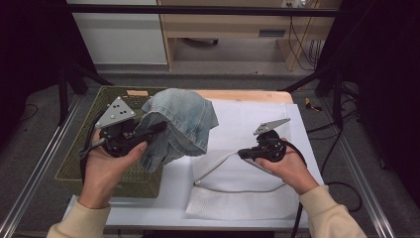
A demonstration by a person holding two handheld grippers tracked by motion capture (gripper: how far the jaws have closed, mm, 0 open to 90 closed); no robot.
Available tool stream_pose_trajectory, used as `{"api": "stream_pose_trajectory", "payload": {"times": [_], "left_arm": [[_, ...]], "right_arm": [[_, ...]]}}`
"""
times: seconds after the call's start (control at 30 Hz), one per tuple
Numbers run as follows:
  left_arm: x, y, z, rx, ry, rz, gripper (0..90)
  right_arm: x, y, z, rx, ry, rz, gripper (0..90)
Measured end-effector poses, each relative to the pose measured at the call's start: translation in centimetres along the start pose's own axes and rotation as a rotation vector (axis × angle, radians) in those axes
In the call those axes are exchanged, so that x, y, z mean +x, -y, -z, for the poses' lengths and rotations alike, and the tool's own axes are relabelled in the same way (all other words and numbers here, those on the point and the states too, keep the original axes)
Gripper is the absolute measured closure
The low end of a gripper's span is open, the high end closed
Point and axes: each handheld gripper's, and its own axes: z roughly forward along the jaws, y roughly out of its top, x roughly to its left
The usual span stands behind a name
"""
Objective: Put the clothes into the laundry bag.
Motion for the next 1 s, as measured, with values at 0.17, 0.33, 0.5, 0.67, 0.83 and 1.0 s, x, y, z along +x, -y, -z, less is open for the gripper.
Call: {"api": "stream_pose_trajectory", "payload": {"times": [0.17,0.33,0.5,0.67,0.83,1.0], "left_arm": [[-0.7,0.3,-0.2,-0.005,0.015,-0.002,69.5],[-1.7,0.5,-0.3,-0.005,0.038,-0.009,69.5],[-2.6,0.6,-0.5,0.006,0.063,-0.031,69.5],[-2.9,0.6,-0.6,0.009,0.067,-0.034,69.5],[-3.2,0.6,-0.8,0.003,0.084,-0.03,69.4],[-4.1,0.6,-1.7,0.012,0.121,-0.035,69.4]], "right_arm": [[-0.1,-0.1,0.1,0.001,0.008,-0.001,89.1],[-0.1,-0.5,0.3,0.004,0.016,-0.002,89.1],[-0.2,-0.7,0.2,0.011,0.018,-0.003,89.2],[-0.6,-0.8,0.1,0.009,0.016,-0.016,89.1],[-1.5,-1.0,0.0,0.003,0.012,-0.04,89.1],[-1.8,-1.2,-0.1,-0.004,0.014,-0.055,89.1]]}}
